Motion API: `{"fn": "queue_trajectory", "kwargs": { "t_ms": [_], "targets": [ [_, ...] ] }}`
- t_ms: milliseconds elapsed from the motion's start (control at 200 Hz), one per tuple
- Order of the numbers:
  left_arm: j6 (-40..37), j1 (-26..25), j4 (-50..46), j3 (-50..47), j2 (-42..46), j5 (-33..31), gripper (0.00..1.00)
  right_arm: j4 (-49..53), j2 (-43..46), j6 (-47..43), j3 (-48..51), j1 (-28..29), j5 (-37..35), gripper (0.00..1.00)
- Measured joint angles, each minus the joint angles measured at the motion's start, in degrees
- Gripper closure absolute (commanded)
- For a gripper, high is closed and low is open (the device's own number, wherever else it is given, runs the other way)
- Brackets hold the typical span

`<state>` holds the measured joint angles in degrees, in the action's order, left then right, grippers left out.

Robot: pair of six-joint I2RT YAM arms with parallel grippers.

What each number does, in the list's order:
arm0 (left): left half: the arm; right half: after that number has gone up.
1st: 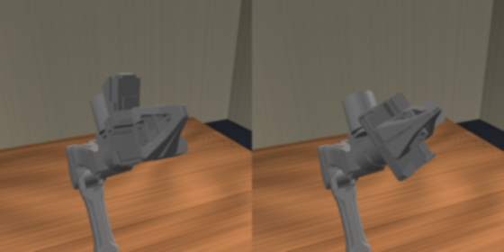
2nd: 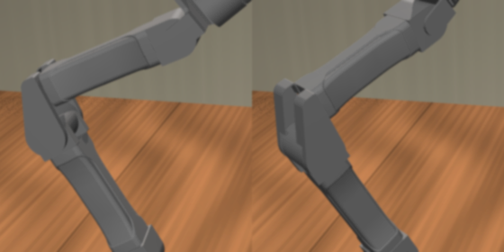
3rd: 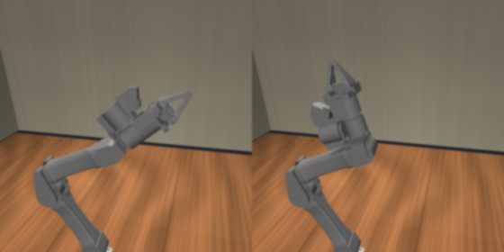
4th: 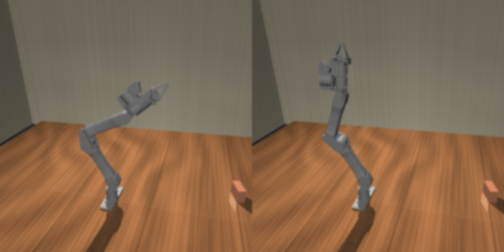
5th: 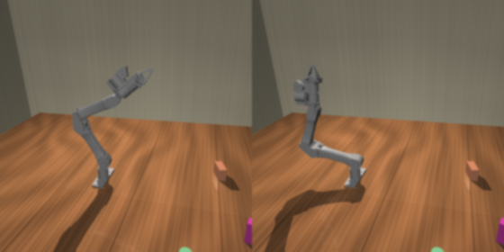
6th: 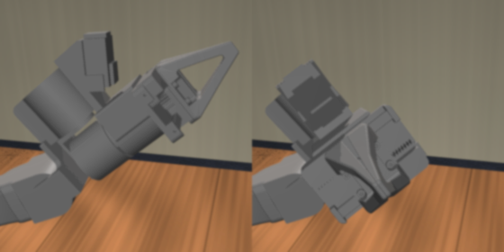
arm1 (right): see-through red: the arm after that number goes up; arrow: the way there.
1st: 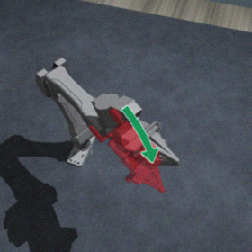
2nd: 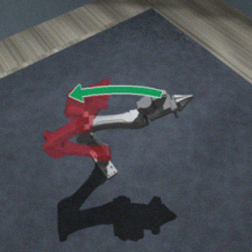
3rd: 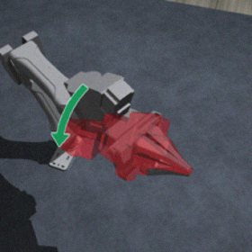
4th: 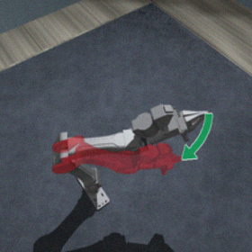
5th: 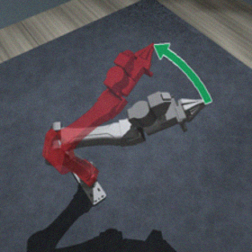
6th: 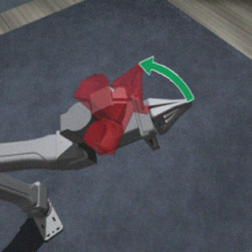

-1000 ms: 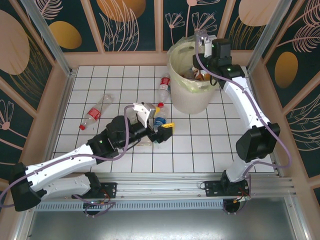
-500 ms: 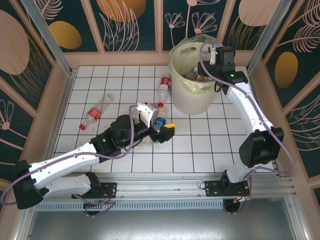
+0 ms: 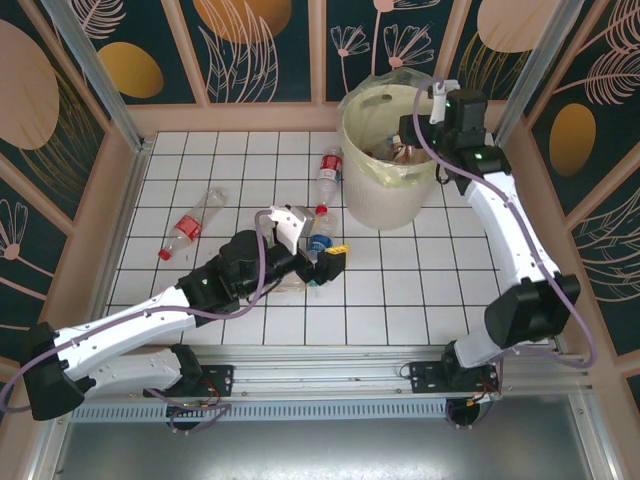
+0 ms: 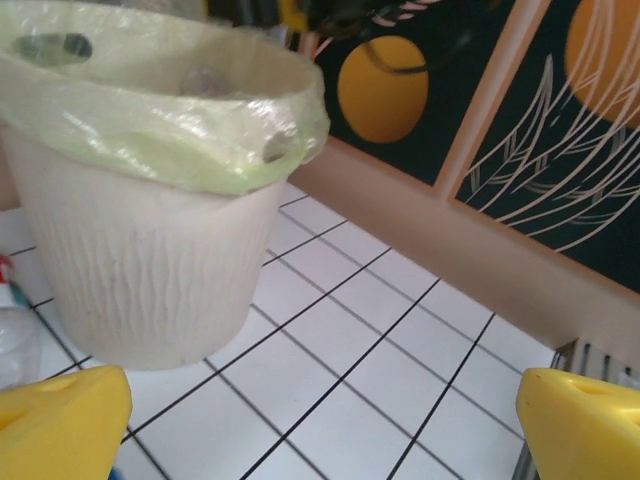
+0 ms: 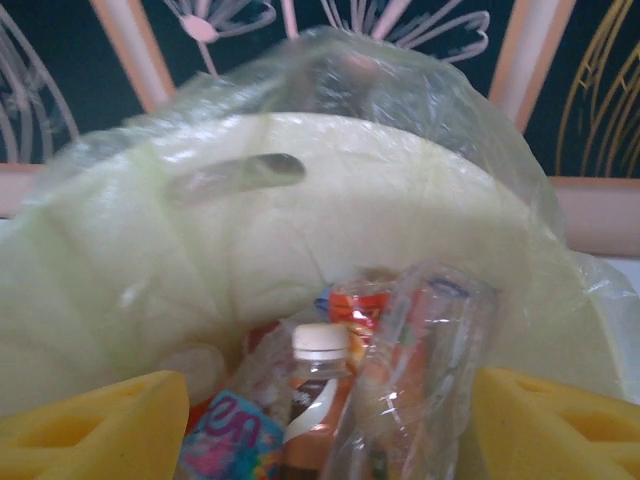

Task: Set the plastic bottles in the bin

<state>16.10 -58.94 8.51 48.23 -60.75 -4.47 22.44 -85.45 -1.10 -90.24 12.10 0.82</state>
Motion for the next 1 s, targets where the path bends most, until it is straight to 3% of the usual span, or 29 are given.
{"fn": "queue_trajectory", "kwargs": {
  "t_ms": [215,420,706,1001],
  "targets": [
    [-0.35,0.02,-8.13,0.90,-1.86,-5.25,0.02,-3.87,14.67,2.71,11.15,0.00,8.68,0.24],
    [-0.44,1.40,-18.16,3.67,-6.78,-4.39,0.03,-4.35,25.90,7.04,21.66,0.39,17.38,0.24],
    [-5.95,4.70,-33.11,8.17,-14.51,-1.77,0.01,-2.60,33.64,10.49,31.41,3.76,23.58,0.24],
    [-12.79,5.70,-40.41,11.37,-27.21,-1.99,0.01,-3.34,35.47,12.20,37.31,4.52,27.91,0.24]
  ]
}}
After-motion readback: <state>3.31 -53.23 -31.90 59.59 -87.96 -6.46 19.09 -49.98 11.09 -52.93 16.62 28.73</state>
